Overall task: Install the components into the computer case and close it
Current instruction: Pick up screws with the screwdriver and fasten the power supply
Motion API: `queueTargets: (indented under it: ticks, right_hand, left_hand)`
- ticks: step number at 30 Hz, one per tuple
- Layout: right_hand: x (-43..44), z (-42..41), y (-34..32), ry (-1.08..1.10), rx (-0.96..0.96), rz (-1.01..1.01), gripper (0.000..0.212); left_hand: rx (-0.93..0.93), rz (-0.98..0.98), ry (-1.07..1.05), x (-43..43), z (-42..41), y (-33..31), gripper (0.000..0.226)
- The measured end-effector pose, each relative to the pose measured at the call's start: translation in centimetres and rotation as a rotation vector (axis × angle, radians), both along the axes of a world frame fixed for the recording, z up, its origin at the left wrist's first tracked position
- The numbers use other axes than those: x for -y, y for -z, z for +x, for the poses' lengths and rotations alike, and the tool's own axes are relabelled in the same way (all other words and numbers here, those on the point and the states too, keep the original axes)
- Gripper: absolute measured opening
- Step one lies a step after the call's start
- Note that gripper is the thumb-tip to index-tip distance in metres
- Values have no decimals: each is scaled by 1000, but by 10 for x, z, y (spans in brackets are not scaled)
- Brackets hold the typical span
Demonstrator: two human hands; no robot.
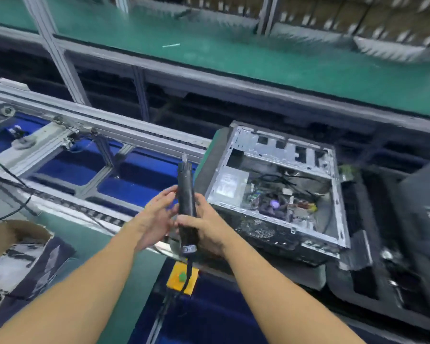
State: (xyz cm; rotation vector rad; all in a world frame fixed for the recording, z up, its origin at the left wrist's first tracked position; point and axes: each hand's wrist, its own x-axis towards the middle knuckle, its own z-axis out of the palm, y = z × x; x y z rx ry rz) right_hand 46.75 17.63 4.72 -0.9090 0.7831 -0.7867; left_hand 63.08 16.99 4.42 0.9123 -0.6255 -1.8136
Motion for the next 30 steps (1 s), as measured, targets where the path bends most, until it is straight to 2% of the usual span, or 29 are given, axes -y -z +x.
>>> queueTargets:
  ticks: [5,8,11,16,20,22,26,30]
  right_hand:
    - [4,-83,-39,66,32,-100,46]
    - [1,-133,-50,165,28,-93,50]
    - [-5,-181,-55,284,-12,-94,59]
    - [-16,-250,-48,474,-57,-63,50]
    - [-27,-297,-42,615,-124,-48,53]
    - [-35,-318,-38,687,-175,-34,49]
    - [-56,-357,-24,808,-292,5,32]
    - [-81,-390,-7,901,-428,63,54]
  left_hand:
    - [-34,-126,172,24,-81,-38,30]
    - [14,-146,199,34,-131,-55,36]
    - [113,-143,197,39,-183,-65,29]
    - [362,-187,227,47,-254,-62,15]
    - [655,-349,334,54,-291,-49,11]
    - [738,-426,396,58,-308,-46,12]
    - [719,-492,447,69,-347,-45,15]
    - [699,-535,457,80,-394,-48,14]
